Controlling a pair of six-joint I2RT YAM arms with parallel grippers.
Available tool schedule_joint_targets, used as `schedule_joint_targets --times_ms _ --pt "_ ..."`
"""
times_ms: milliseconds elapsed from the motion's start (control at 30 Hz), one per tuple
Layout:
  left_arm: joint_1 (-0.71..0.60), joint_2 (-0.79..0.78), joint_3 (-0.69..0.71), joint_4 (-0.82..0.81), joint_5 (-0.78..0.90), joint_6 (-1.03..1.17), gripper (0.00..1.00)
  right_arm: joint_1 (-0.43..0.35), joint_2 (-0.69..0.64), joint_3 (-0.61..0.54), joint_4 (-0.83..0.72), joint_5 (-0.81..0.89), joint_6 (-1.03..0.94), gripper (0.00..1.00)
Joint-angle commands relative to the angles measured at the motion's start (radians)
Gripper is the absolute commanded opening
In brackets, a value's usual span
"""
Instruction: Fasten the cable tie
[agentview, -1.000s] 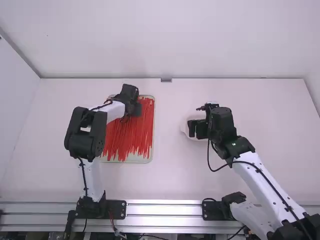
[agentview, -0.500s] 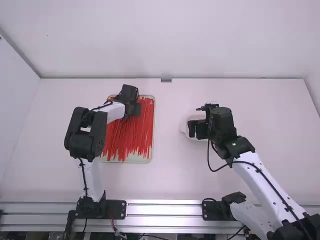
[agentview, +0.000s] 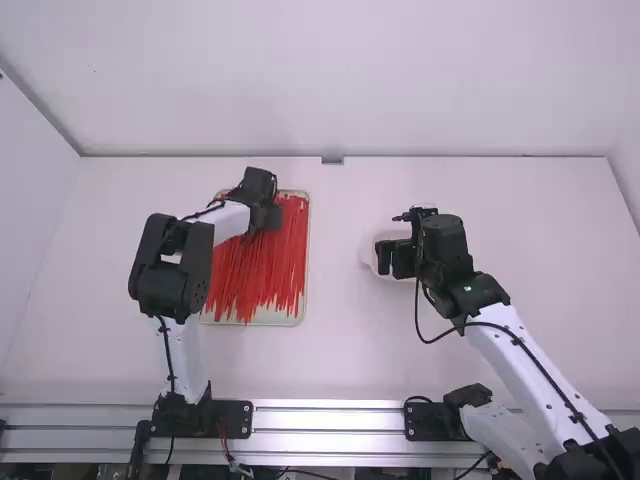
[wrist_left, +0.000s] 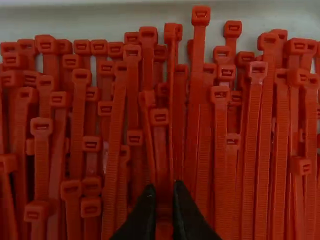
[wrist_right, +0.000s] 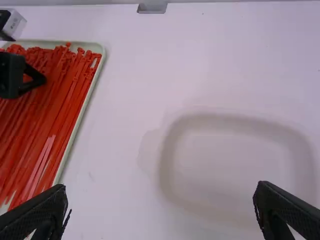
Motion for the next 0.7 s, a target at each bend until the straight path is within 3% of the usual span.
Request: schedule_joint_targets --times_ms 0,333,533,667 --pt "0.002 -0.055 0.047 -0.014 -0.007 -0.012 0.02 0.003 0.002 -0.007 -0.007 0.002 0.003 0.99" --pt "-0.012 -0.28 0.028 -0.064 -0.009 -0.027 0.02 0.003 0.002 -0.007 -0.009 0.002 0.002 0.99" --pt "-0.061 -0.494 -0.033 -0.092 -0.103 -0.027 0.02 0.003 0.002 -0.007 -0.009 -0.017 0.002 0.99" --pt "-0.139 -0.729 -0.149 -0.089 -0.22 -0.026 0.02 0.004 0.002 -0.007 -0.009 -0.02 0.002 0.99"
